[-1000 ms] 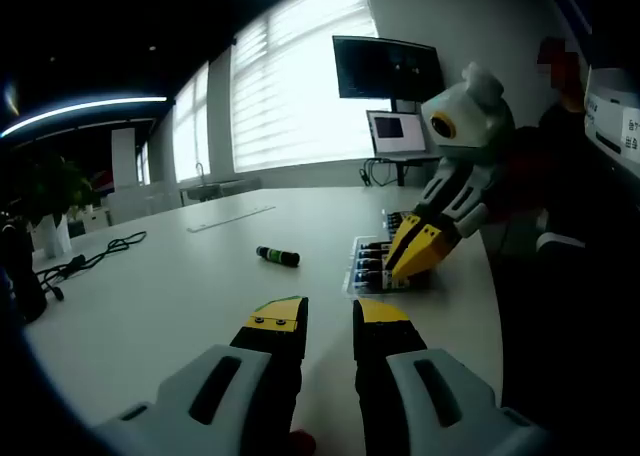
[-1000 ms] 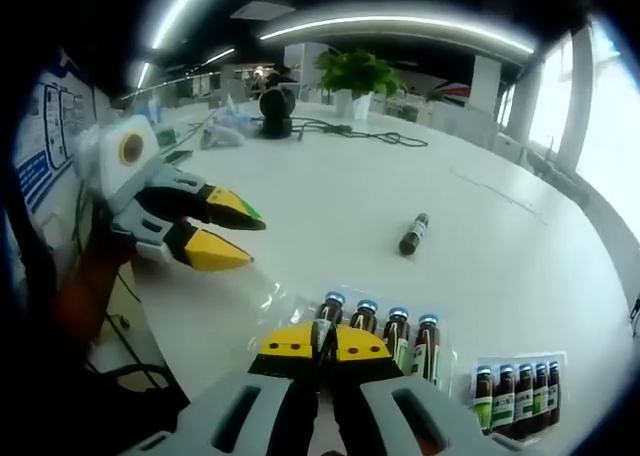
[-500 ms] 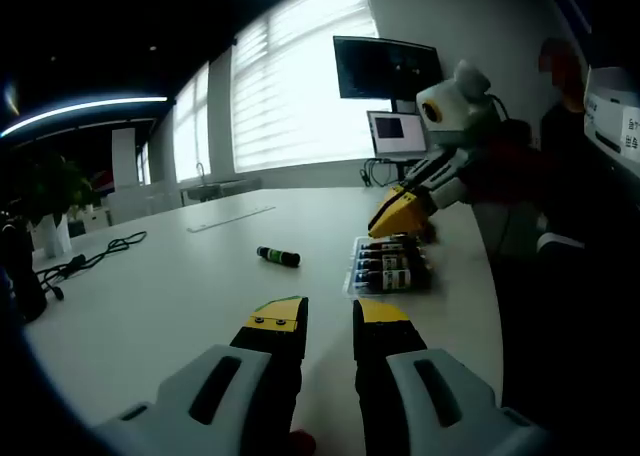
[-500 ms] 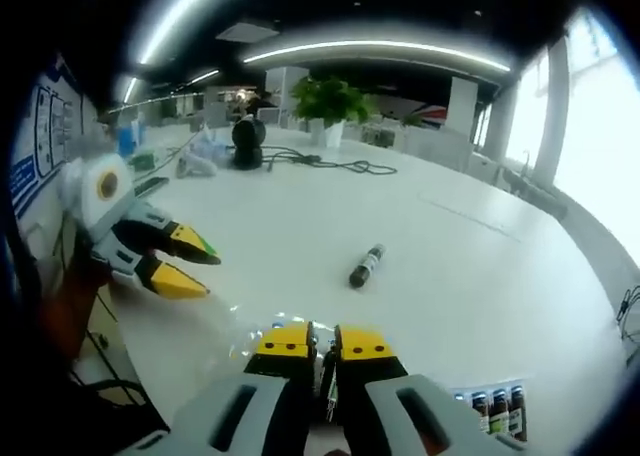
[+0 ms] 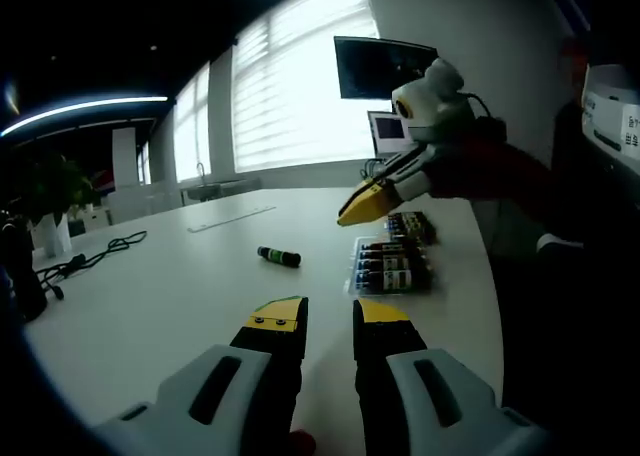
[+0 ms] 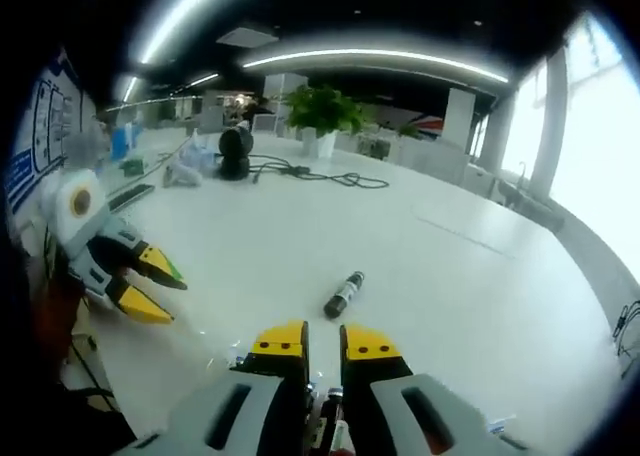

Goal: Grip medicine bottles put into box

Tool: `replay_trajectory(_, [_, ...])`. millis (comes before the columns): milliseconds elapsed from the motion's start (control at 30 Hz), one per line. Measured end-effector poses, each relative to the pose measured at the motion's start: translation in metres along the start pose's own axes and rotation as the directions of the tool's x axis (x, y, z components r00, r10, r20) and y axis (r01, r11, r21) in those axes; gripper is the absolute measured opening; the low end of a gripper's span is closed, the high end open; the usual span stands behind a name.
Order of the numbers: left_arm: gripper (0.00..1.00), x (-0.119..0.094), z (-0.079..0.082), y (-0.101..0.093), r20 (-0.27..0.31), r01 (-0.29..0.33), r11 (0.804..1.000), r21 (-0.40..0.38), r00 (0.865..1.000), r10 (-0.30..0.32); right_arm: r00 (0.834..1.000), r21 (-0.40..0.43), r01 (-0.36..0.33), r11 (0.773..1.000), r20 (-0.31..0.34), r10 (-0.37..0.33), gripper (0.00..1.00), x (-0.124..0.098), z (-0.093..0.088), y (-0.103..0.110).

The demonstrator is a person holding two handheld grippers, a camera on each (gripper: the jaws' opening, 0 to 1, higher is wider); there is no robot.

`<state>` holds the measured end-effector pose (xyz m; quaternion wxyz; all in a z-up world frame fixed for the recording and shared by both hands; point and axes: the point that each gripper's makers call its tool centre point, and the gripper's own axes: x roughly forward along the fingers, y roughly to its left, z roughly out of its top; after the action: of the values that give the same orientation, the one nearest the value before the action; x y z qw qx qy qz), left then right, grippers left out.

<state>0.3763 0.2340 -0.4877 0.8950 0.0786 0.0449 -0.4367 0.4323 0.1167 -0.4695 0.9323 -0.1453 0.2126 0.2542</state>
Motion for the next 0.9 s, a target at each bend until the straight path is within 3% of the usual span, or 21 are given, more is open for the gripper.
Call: replay_trajectory(900, [0.12,0.001,-0.001,0.000,-0.006,0.007,1.000,-0.003,1.000,-0.007,0.998,-0.004,-0.028,1.000,-0.049,0.028,0.14,0.068,0.011,-0.016])
